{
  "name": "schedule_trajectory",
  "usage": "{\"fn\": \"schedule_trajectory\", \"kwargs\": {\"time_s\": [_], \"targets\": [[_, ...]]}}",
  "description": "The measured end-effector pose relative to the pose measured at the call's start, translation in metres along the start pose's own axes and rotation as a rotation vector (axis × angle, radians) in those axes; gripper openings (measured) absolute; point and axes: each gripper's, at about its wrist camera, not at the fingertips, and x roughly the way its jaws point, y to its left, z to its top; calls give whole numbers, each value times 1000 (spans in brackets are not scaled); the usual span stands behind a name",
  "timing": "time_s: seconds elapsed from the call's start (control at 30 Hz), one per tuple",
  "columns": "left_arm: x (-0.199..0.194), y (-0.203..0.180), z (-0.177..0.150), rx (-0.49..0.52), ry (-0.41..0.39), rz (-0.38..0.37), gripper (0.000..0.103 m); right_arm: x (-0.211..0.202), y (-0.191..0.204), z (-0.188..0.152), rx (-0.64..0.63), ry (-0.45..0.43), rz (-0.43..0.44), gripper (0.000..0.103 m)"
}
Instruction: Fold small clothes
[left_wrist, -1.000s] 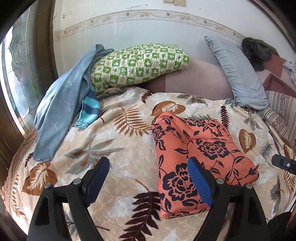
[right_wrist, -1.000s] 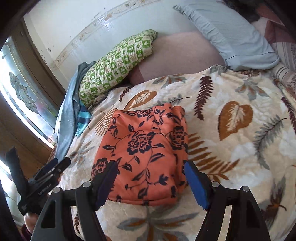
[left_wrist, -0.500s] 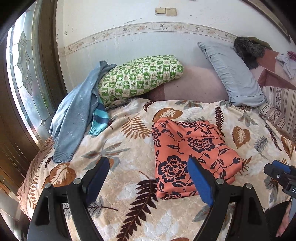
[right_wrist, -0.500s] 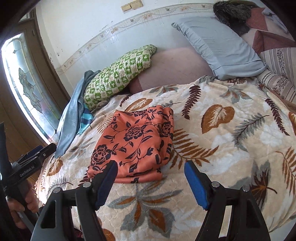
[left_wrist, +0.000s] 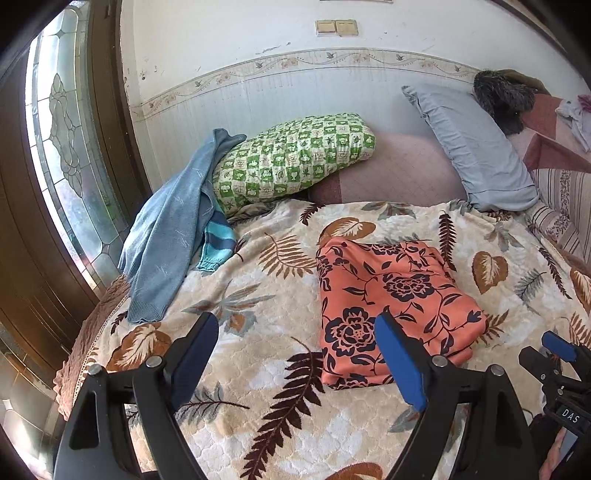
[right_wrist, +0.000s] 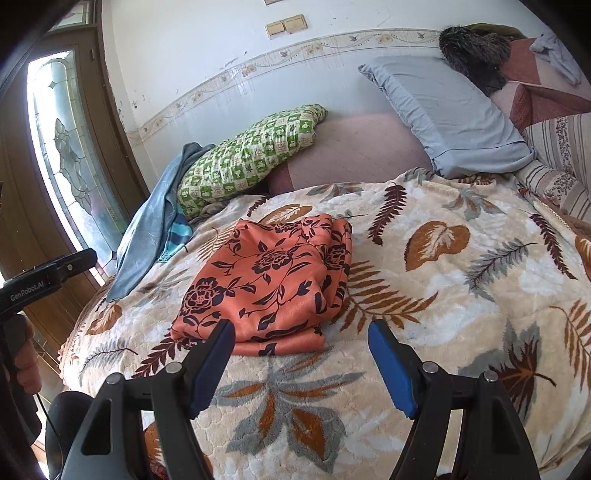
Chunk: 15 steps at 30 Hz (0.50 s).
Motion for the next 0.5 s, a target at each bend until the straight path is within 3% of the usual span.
{"fn": "schedule_trajectory", "kwargs": {"time_s": [0.5], "targets": [[-8,-4,0,-3,-8,29,87,-9,-5,0,16,-41,13,78]]}}
